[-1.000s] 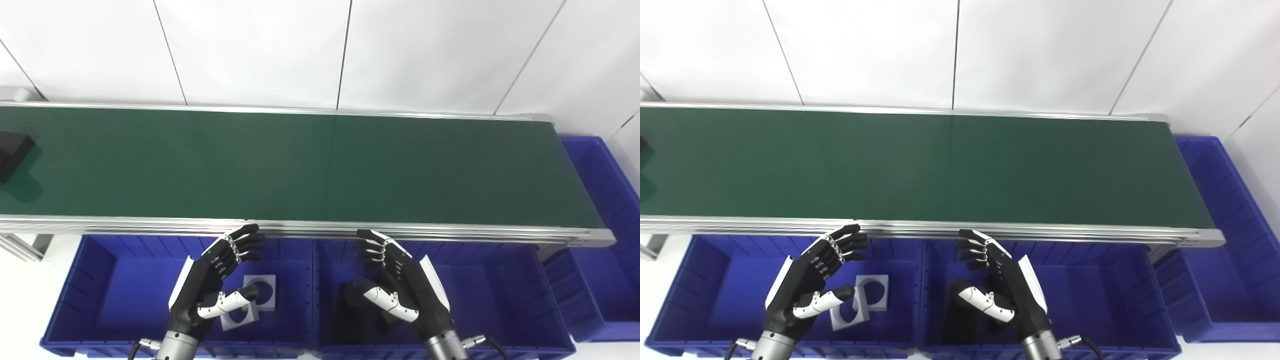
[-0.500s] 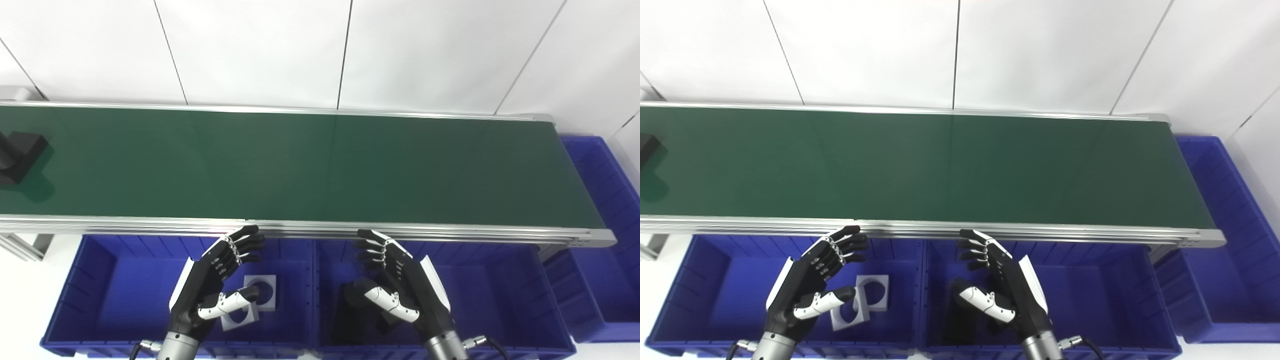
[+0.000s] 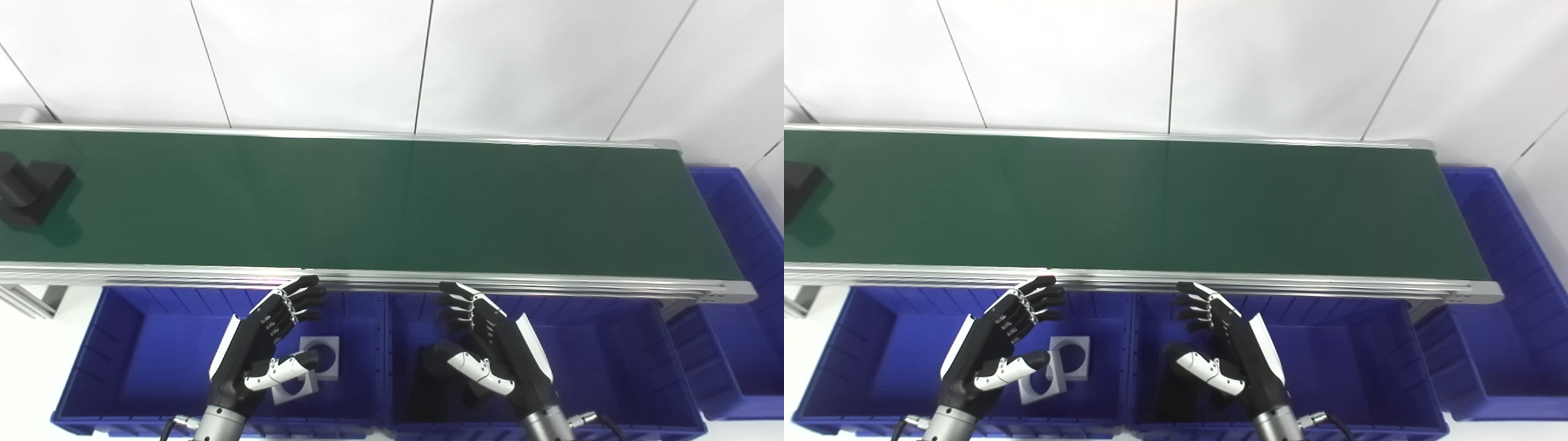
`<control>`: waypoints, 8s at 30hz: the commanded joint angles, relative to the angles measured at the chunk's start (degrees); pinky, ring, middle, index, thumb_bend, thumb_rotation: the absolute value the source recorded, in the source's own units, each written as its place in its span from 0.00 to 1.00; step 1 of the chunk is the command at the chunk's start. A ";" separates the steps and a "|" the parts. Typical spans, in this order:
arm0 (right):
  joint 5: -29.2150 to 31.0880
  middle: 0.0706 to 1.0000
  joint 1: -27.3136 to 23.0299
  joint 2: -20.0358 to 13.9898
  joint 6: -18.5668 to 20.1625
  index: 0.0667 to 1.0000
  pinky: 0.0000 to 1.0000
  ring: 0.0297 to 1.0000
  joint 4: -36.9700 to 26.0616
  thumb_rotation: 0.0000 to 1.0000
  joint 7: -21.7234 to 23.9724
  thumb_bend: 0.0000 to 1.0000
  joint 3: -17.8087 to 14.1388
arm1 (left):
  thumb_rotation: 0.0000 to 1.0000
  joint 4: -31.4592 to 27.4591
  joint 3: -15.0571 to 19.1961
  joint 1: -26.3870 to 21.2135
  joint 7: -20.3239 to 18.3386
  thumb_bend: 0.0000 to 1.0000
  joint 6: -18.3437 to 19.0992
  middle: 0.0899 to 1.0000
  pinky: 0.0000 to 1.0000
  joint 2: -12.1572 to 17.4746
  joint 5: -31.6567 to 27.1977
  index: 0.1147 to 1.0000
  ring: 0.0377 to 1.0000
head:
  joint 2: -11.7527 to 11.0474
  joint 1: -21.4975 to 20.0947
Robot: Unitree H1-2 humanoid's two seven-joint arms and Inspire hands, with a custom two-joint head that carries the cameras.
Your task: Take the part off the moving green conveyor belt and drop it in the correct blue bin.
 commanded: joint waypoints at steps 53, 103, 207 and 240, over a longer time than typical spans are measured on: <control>4.19 0.76 -4.94 -3.88 -11.16 0.84 0.64 0.71 13.65 0.50 0.69 0.43 -2.60 | 0.29 14.62 -0.60 -4.92 -0.32 0.99 -7.49 0.72 0.70 -6.26 1.82 0.70 0.74 | -20.19 25.61; -4.07 0.68 -1.64 -9.18 -7.49 0.76 0.57 0.65 -1.15 0.44 -0.99 0.52 -9.01 | 0.33 15.23 -1.01 -5.70 2.50 0.98 -7.44 0.71 0.65 -9.25 6.37 0.72 0.70 | -18.77 30.57; -10.46 0.83 -29.40 -5.43 9.99 0.88 0.71 0.79 -0.85 0.44 3.95 0.57 -2.71 | 0.28 16.92 1.19 -6.92 0.55 1.00 -7.46 0.72 0.67 -5.79 3.01 0.75 0.71 | -18.15 13.27; -18.15 0.86 -39.86 3.43 7.06 0.91 0.79 0.86 20.89 0.58 -5.64 0.64 5.32 | 0.30 15.78 5.64 -6.59 -5.73 1.00 -7.51 0.74 0.65 -2.11 -1.07 0.79 0.73 | -16.52 -3.39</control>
